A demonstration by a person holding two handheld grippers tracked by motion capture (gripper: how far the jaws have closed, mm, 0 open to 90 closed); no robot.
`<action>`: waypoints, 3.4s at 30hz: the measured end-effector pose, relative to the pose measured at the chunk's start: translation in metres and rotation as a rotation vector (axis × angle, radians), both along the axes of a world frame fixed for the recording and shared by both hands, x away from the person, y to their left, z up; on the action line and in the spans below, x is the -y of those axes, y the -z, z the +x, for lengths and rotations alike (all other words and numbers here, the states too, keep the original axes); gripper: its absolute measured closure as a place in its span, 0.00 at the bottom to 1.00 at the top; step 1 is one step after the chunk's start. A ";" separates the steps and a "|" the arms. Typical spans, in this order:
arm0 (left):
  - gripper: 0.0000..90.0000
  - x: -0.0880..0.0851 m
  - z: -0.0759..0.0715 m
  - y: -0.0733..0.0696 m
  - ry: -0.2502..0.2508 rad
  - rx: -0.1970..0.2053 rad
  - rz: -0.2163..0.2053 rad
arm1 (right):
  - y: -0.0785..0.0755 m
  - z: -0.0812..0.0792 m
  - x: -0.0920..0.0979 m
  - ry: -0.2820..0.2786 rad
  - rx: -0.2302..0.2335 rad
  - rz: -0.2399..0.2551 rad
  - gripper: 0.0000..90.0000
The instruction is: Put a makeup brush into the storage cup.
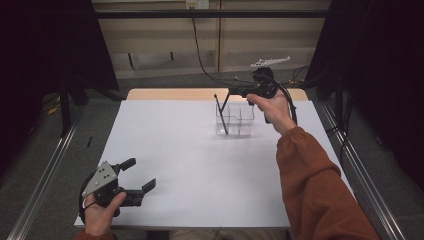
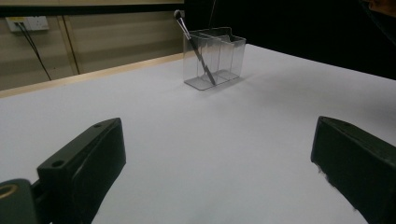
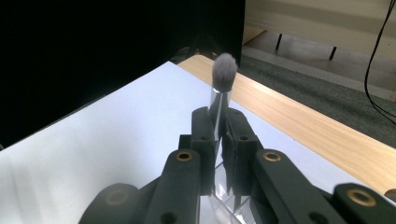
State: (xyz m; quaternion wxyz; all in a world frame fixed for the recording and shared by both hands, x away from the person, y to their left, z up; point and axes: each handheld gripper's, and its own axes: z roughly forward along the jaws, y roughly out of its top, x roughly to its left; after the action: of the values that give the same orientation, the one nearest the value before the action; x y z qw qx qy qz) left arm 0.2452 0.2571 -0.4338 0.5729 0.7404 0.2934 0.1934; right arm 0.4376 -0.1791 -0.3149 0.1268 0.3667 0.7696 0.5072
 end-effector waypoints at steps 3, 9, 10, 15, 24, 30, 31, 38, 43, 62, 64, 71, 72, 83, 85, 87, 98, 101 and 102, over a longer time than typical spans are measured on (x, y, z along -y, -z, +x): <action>0.03 0.000 0.000 0.000 0.000 -0.001 -0.003 | 0.002 0.002 -0.001 0.003 -0.007 -0.008 0.93; 0.03 0.000 0.001 0.001 -0.002 0.000 0.004 | 0.011 0.008 -0.001 0.015 -0.018 -0.020 0.93; 0.03 0.000 0.001 0.001 -0.004 -0.001 0.003 | 0.012 0.009 -0.002 0.017 -0.022 -0.018 0.93; 0.03 0.000 0.001 0.001 -0.002 0.001 0.005 | 0.018 0.012 -0.005 0.017 -0.038 -0.050 0.93; 0.03 0.000 0.001 0.001 -0.003 0.004 0.003 | 0.027 0.012 -0.005 0.016 -0.051 -0.065 0.93; 0.03 0.001 0.001 0.002 -0.002 -0.001 0.002 | 0.033 0.012 -0.005 0.015 -0.063 -0.066 0.93; 0.03 0.000 0.001 0.002 -0.003 0.000 0.004 | 0.035 0.012 -0.005 0.015 -0.066 -0.064 0.93; 0.03 0.002 0.001 0.003 0.002 0.001 0.011 | 0.044 0.014 -0.007 0.018 -0.077 -0.067 0.93; 0.03 0.002 0.000 0.003 -0.001 -0.001 0.008 | 0.046 0.013 -0.007 0.017 -0.078 -0.062 0.93; 0.03 -0.001 0.002 0.004 -0.013 0.006 0.000 | 0.057 0.009 -0.002 0.058 -0.063 0.001 0.67; 0.03 -0.001 0.003 0.004 -0.014 0.005 0.000 | 0.058 0.007 -0.002 0.069 -0.049 0.006 0.58; 0.04 0.000 0.002 0.004 -0.030 0.012 -0.013 | 0.066 0.001 0.006 0.096 -0.027 0.023 0.31; 0.04 0.000 0.002 0.004 -0.038 0.017 -0.030 | 0.067 0.000 0.007 0.098 -0.022 0.029 0.28; 0.04 0.000 0.004 0.006 -0.073 0.015 -0.050 | 0.071 -0.012 0.018 0.122 0.016 0.083 0.02; 0.04 -0.001 0.004 0.006 -0.076 0.013 -0.049 | 0.071 -0.016 0.020 0.131 0.037 0.081 0.02; 0.04 -0.002 0.005 0.006 -0.078 0.008 -0.044 | 0.071 -0.018 0.021 0.132 0.036 0.084 0.02; 0.04 -0.003 0.002 0.004 -0.084 0.023 -0.059 | 0.078 -0.040 0.032 0.163 0.056 0.094 0.02; 0.04 -0.005 0.002 0.005 -0.086 0.023 -0.062 | 0.077 -0.047 0.034 0.166 0.076 0.098 0.01; 0.04 -0.005 0.002 0.005 -0.088 0.023 -0.064 | 0.077 -0.049 0.035 0.164 0.084 0.099 0.00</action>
State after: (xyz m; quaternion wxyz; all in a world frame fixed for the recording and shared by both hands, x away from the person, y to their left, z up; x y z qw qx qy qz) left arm 0.2473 0.2620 -0.4385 0.5903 0.7059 0.3253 0.2175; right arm 0.3882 -0.2140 -0.3916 0.1817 0.4125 0.7051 0.5474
